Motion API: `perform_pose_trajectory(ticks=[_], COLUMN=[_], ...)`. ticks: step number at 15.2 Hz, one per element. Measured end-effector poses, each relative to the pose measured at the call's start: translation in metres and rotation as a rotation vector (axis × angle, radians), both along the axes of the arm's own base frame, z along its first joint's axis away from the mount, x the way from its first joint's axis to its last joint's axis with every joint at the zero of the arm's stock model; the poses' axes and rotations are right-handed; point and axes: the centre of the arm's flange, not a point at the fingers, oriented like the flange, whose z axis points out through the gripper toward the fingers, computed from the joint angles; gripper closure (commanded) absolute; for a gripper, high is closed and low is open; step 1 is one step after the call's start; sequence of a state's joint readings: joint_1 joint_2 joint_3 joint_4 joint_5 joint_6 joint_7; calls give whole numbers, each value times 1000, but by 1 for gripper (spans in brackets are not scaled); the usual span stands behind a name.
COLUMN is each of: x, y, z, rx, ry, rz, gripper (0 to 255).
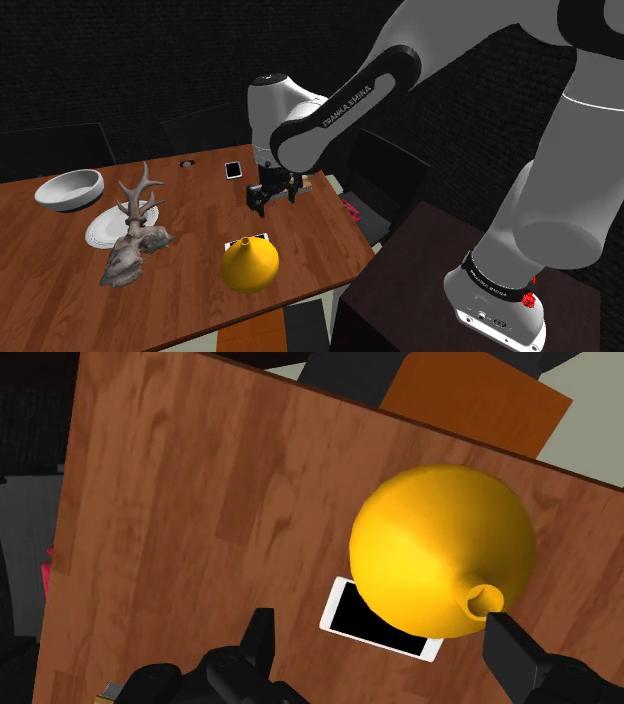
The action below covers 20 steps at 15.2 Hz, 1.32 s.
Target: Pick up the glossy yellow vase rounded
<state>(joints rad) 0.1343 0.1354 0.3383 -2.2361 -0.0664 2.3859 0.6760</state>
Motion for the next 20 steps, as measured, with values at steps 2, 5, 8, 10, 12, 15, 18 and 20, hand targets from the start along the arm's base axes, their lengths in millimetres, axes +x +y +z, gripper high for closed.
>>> perform_pose_trajectory(ticks=[2, 5, 8, 10, 12, 15, 18, 20], x=[10, 26, 40, 48, 52, 53, 54, 54], y=[15, 41, 68, 81, 84, 84, 84, 84], z=[-14, -42, -69, -83, -93, -108, -124, -127], rx=[1, 2, 4, 4, 4, 4, 4, 4], ry=[0, -1, -2, 0, -1, -1, -1, -1], rz=[-2, -4, -6, -8, -8, -9, -9, -9], gripper=[0, 0, 0, 0, 0, 0, 0, 255])
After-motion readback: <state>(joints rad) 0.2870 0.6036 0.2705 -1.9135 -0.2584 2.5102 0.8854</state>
